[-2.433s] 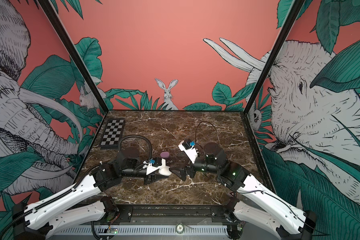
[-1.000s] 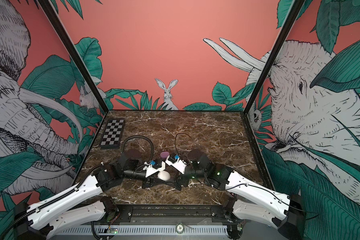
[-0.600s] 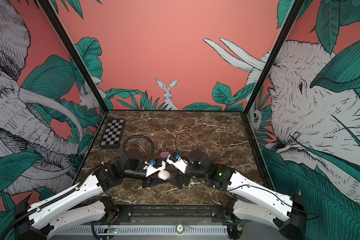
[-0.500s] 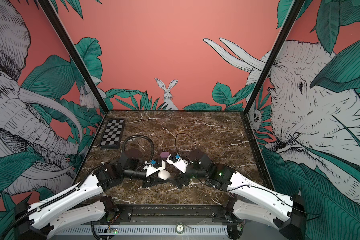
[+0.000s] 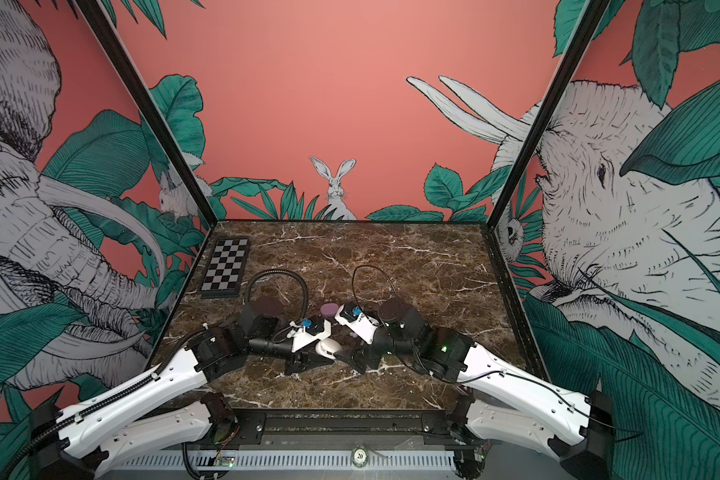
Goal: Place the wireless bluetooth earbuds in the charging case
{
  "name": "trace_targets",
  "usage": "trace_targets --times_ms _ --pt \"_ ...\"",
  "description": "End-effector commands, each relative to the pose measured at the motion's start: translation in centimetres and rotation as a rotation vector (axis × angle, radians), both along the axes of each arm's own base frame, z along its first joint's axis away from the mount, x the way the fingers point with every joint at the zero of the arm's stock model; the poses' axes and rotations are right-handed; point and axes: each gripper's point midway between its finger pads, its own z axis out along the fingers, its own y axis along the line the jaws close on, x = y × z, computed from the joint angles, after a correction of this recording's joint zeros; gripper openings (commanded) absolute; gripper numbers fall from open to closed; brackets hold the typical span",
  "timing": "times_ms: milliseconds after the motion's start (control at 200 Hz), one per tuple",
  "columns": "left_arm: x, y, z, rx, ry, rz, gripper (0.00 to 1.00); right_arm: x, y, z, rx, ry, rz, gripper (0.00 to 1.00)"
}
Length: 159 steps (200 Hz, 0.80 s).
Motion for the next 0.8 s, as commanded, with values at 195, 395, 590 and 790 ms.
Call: trace_targets --times_ms 195,395,590,790 --pt "-1.2 -0.2 0.4 -0.027 0.007 -0.065 0.0 2.1 -0.4 2.2 0.037 -0.077 -0.1 0.87" --pt "-1.2 -0.2 0.3 -0.025 0.01 -0.064 0.0 1.2 -0.1 2.6 0.072 -0.066 -0.059 0.87" --pt "-1.2 -0.2 0.3 -0.027 0.011 -0.065 0.0 0.9 0.1 2.7 0.076 -0.065 -0.032 0.72" --pt "-1.2 -0.2 0.4 -0.027 0.011 -0.064 0.0 0.4 0.6 2.7 0.08 -0.048 0.005 0.56"
